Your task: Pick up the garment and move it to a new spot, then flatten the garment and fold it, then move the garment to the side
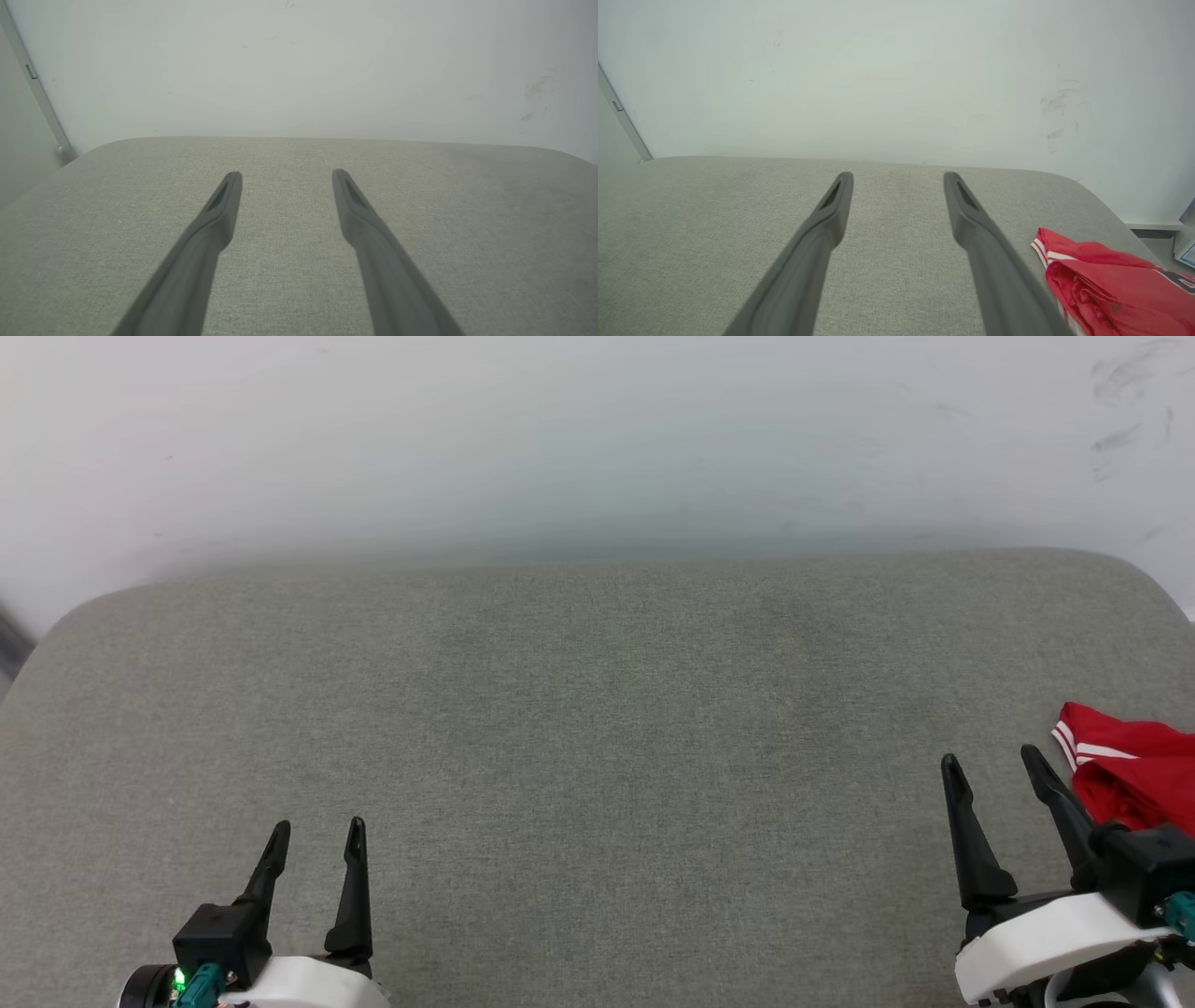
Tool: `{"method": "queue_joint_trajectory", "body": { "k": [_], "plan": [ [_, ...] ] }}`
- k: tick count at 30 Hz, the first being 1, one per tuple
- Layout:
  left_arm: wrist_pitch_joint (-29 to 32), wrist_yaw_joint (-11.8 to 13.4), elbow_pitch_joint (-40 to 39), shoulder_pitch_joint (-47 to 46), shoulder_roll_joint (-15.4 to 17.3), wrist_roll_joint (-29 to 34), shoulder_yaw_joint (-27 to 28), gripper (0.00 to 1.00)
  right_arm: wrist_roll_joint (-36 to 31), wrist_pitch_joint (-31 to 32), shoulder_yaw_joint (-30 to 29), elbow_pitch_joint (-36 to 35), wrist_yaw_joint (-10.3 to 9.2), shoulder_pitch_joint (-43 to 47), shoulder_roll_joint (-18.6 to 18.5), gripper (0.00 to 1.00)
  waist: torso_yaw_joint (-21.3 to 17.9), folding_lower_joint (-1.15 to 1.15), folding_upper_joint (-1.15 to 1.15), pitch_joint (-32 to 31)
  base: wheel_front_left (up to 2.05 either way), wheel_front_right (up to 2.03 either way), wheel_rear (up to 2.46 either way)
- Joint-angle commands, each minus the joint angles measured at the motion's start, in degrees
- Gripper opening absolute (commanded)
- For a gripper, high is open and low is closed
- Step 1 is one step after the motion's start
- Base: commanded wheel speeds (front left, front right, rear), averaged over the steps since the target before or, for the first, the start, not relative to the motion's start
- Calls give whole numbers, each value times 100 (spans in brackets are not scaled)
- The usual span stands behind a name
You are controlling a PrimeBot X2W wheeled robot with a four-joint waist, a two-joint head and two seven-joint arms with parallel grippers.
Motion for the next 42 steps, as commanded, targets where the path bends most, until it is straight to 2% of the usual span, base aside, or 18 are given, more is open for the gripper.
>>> {"method": "queue_joint_trajectory", "body": {
  "k": [1, 3, 4, 7, 24, 42],
  "plan": [
    [-22, 26, 19, -37, 27, -20, 1, 100, -27, 8, 3, -32, -5, 12, 28, 100, 5, 0, 0, 1, 0, 0, 0],
    [-24, 15, 27, -54, 24, -33, -12, 100, -7, 21, -14, -28, -5, 13, 29, 100, 18, 0, 0, 6, 0, 0, 0],
    [1, -3, 19, -4, -2, -18, -10, 0, 5, 12, -11, 1, 0, 0, 1, 0, 18, 0, 0, 7, 0, 0, 0],
    [28, -13, 156, 44, -70, -66, -22, 0, 56, 10, 9, 148, 1, 44, 1, 0, 20, 1, 0, 7, 0, 0, 0],
    [502, -242, 260, -166, -267, -1710, 290, 0, 2107, 17, 21, 622, 0, -196, -88, 0, 44, 1, 0, 10, 0, 0, 0],
    [905, -445, 344, -346, -441, -3132, 550, 0, 3831, 46, -1, 1034, 0, -395, -135, 0, 70, 1, 0, 14, 0, 0, 0]
  ]
}}
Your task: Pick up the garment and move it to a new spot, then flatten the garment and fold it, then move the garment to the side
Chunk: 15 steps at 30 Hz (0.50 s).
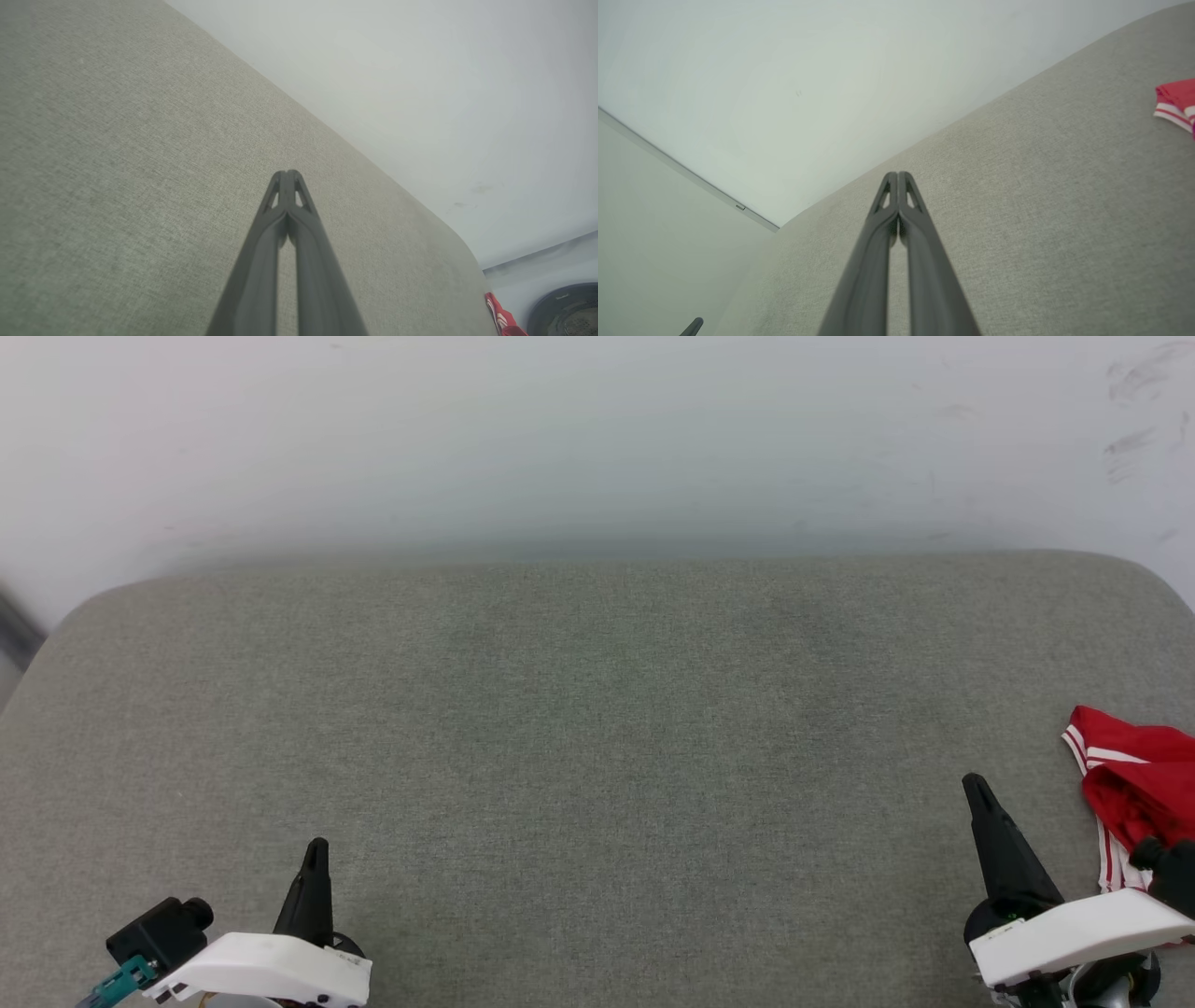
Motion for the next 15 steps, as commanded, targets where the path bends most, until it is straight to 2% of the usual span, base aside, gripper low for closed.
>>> {"method": "queue_joint_trajectory", "body": {
  "k": [1, 15],
  "plan": [
    [59, -59, -47, -181, -12, -236, 69, 0, 296, 3, -15, 5, 0, -181, -56, 0, 3, 0, 0, 0, 0, 0, 0],
    [308, -181, 7, -287, -114, -1097, 230, 0, 1325, 36, -47, 259, 0, -303, -70, 0, 22, 0, 0, 3, 0, 0, 0]
  ]
}}
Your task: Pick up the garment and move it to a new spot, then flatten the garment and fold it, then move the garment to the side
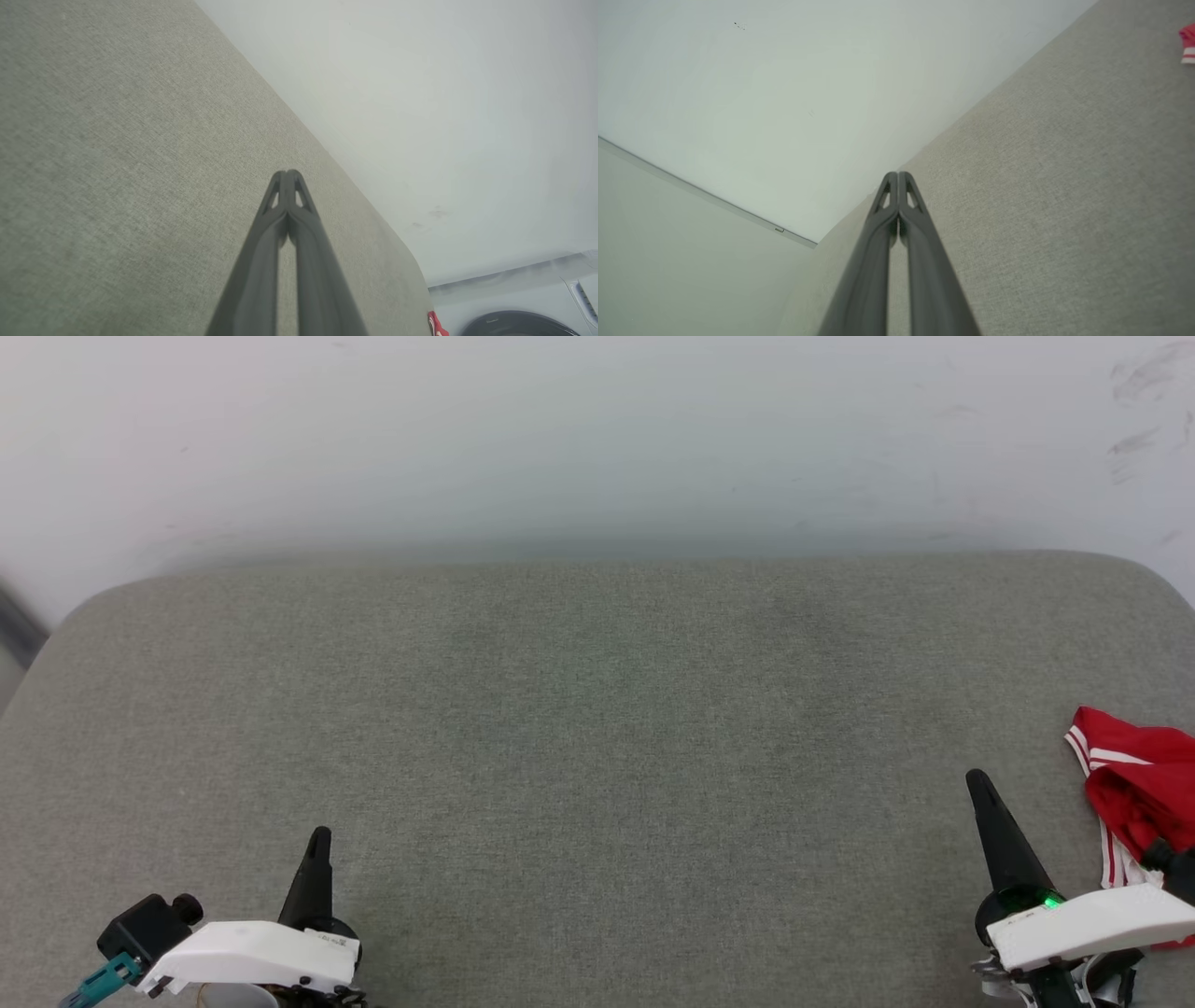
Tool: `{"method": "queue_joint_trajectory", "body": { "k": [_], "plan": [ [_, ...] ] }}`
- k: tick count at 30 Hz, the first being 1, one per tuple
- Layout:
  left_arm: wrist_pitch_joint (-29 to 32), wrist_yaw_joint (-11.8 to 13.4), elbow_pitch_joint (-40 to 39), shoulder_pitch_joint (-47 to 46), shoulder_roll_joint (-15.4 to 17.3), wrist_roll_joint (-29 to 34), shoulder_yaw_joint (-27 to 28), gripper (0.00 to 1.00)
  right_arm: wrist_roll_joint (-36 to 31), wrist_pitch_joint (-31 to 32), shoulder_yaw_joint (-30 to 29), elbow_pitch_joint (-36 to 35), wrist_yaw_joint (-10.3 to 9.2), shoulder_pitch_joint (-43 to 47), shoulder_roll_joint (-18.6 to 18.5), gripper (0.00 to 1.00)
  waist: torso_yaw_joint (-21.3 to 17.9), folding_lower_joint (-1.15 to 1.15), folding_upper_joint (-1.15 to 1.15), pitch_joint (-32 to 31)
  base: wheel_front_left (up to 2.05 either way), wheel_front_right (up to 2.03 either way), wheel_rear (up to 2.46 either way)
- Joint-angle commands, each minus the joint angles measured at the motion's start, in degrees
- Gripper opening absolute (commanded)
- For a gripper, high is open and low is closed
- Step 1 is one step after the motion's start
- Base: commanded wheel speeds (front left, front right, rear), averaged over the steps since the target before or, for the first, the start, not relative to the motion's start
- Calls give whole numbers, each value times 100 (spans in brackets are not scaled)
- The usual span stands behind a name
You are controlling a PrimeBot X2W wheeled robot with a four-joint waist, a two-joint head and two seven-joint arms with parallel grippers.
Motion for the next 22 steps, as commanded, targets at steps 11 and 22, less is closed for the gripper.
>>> {"method": "queue_joint_trajectory", "body": {
  "k": [11, 22],
  "plan": [
    [210, -123, -3, -222, -69, -739, 162, 0, 886, 37, -45, 163, 0, -253, -51, 0, 16, 0, 0, 2, 0, 0, 0],
    [376, -213, 35, -291, -138, -1322, 272, 0, 1570, 68, -82, 336, 0, -335, -49, 0, 32, 0, 0, 4, 0, 0, 0]
  ]
}}
